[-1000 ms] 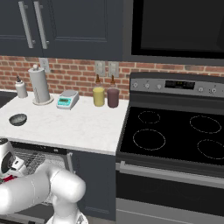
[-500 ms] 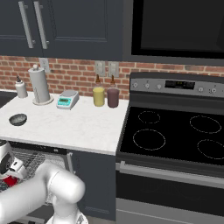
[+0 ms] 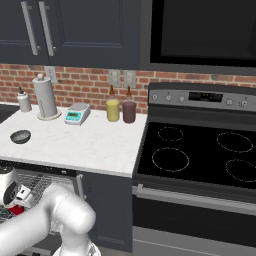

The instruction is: Pick up the cup and bowl from the counter, place them in the dishwasher, and close the dishwasher door.

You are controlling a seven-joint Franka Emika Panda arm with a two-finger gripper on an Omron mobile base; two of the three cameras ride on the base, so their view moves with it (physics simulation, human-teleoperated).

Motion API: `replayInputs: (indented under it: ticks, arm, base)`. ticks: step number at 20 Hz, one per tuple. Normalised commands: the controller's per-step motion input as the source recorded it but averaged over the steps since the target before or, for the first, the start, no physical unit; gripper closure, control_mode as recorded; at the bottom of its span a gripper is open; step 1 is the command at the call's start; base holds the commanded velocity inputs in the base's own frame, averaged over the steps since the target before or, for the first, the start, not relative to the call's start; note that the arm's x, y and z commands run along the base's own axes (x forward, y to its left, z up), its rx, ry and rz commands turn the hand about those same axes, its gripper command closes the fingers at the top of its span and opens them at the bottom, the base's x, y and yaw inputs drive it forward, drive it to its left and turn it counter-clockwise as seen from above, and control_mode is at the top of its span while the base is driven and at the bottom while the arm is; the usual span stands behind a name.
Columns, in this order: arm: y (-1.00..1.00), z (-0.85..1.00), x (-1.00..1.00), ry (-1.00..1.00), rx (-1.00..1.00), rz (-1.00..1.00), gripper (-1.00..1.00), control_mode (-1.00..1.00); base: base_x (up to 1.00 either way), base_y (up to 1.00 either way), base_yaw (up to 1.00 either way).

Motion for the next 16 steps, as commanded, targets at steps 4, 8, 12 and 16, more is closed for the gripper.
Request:
replayInputs:
  ticks: [4, 8, 12, 16]
  arm:
    - [0.04, -0.41, 0.36, -0.03, 0.00, 0.00, 1.00, -1.00]
    - [0.13, -0.41, 0.36, -0.05, 0.00, 0.00, 1.00, -1.00]
    - [0.21, -0.38, 0.25, -0.10, 0.00, 0.00, 1.00, -1.00]
    - [0.17, -0.37, 0.14, -0.10, 0.00, 0.00, 1.00, -1.00]
  base:
    - [0.00, 0.00, 0.00]
    - [0.00, 0.00, 0.00]
    - [0.00, 0.00, 0.00]
    - [0.00, 0.00, 0.00]
